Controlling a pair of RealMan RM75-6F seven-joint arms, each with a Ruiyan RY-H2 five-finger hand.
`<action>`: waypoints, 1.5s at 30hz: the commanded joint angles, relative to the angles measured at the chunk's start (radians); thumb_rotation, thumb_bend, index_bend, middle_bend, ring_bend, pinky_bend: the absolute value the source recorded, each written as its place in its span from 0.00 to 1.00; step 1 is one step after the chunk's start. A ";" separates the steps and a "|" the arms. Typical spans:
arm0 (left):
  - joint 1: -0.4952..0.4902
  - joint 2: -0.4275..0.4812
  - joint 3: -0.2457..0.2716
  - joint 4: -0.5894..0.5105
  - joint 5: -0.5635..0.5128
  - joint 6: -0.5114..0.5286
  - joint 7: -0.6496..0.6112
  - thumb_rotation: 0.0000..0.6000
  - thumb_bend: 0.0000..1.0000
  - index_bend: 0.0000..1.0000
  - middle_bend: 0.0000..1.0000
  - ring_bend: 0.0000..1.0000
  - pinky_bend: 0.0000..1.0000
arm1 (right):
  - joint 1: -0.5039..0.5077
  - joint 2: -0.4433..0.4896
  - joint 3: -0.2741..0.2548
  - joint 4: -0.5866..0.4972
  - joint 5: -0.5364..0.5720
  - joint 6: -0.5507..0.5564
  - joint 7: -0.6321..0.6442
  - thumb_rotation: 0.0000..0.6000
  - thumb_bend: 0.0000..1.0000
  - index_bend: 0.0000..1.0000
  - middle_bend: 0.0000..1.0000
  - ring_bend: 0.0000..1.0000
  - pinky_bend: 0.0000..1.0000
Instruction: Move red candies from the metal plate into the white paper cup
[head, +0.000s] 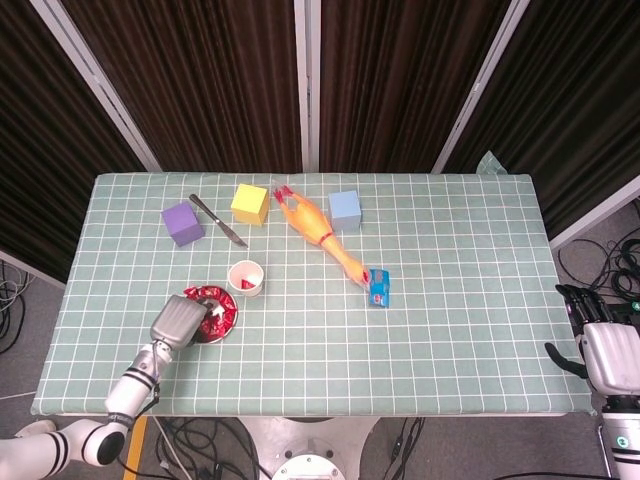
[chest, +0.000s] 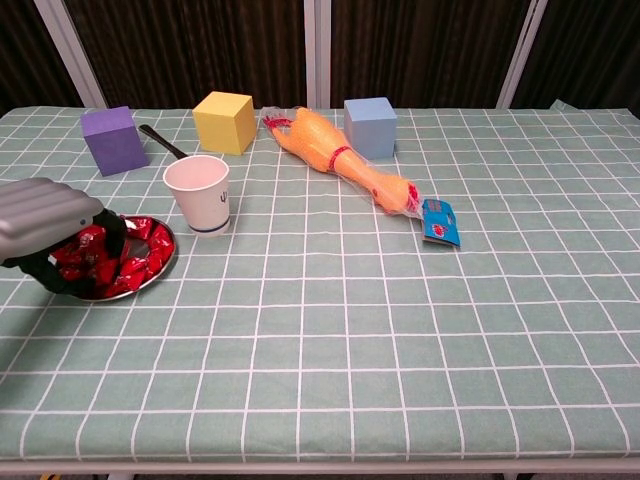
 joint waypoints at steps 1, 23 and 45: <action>-0.001 -0.004 0.000 0.007 0.001 -0.002 -0.003 1.00 0.32 0.55 0.53 0.84 1.00 | 0.000 0.000 0.000 0.001 0.001 0.000 0.001 1.00 0.16 0.12 0.14 0.11 0.33; -0.010 0.012 -0.026 0.014 0.058 0.013 -0.119 1.00 0.51 0.73 0.74 0.91 1.00 | -0.002 0.000 0.001 0.010 0.004 0.001 0.016 1.00 0.17 0.12 0.14 0.11 0.34; -0.229 0.139 -0.220 -0.168 -0.092 -0.112 -0.022 1.00 0.51 0.73 0.73 0.91 1.00 | -0.009 0.001 0.003 0.014 0.014 0.006 0.020 1.00 0.17 0.12 0.14 0.11 0.34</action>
